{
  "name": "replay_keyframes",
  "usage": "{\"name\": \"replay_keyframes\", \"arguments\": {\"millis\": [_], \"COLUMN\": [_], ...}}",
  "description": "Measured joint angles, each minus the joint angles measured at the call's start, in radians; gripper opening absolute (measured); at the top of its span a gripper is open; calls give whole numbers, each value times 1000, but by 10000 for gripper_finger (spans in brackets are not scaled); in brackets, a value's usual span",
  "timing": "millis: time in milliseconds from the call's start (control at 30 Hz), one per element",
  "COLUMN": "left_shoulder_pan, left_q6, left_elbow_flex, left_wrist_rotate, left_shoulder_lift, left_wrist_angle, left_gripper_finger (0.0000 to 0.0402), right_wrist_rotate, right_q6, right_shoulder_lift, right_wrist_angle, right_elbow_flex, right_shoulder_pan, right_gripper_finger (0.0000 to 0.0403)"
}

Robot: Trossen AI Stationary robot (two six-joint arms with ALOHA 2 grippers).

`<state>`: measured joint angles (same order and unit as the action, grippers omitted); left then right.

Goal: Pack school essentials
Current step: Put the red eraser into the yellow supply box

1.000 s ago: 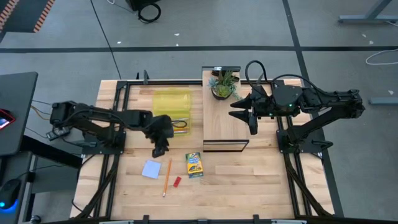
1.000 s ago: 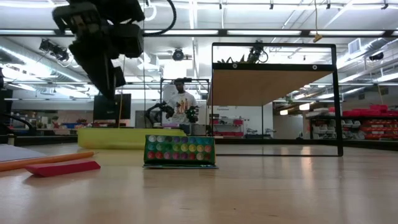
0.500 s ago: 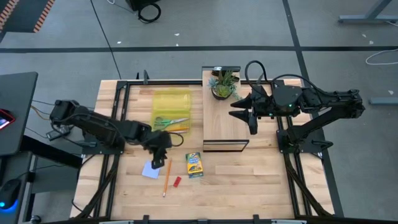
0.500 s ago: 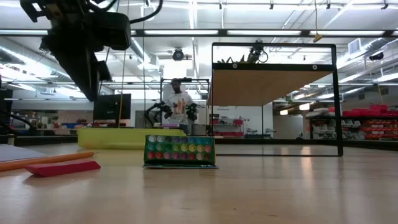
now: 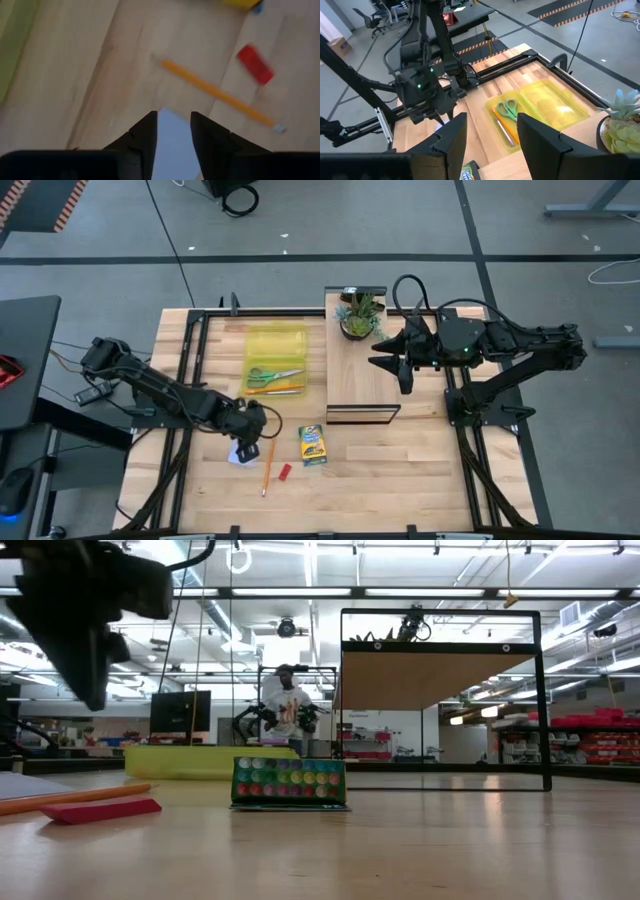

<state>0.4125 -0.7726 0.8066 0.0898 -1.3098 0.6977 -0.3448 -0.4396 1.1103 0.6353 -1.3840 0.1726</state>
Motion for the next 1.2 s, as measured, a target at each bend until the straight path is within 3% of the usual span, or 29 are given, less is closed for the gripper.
{"name": "replay_keyframes", "arguments": {"millis": [133, 367, 600, 933, 1200], "left_shoulder_pan": [28, 51, 51, 55, 63], "left_q6": [95, 261, 314, 402, 470], "left_elbow_flex": [0, 0, -41, -97, -97], "left_wrist_rotate": [-14, -15, -20, -94, -120], "left_shoulder_lift": [0, 0, 0, -1, -69], "left_wrist_angle": [52, 80, 82, 34, -10], "left_gripper_finger": [171, 287, 392, 398, 400], "right_wrist_rotate": [-2, -1, -37, -152, -160], "right_q6": [-4, -28, -32, -32, -29], "right_shoulder_lift": [0, 0, 0, 0, 4], "right_wrist_angle": [0, -1, -1, -1, -2], "right_elbow_flex": [0, 0, 0, 0, 0], "right_shoulder_pan": [0, 1, 35, 98, 98], "right_gripper_finger": [180, 180, 180, 180, 180]}}
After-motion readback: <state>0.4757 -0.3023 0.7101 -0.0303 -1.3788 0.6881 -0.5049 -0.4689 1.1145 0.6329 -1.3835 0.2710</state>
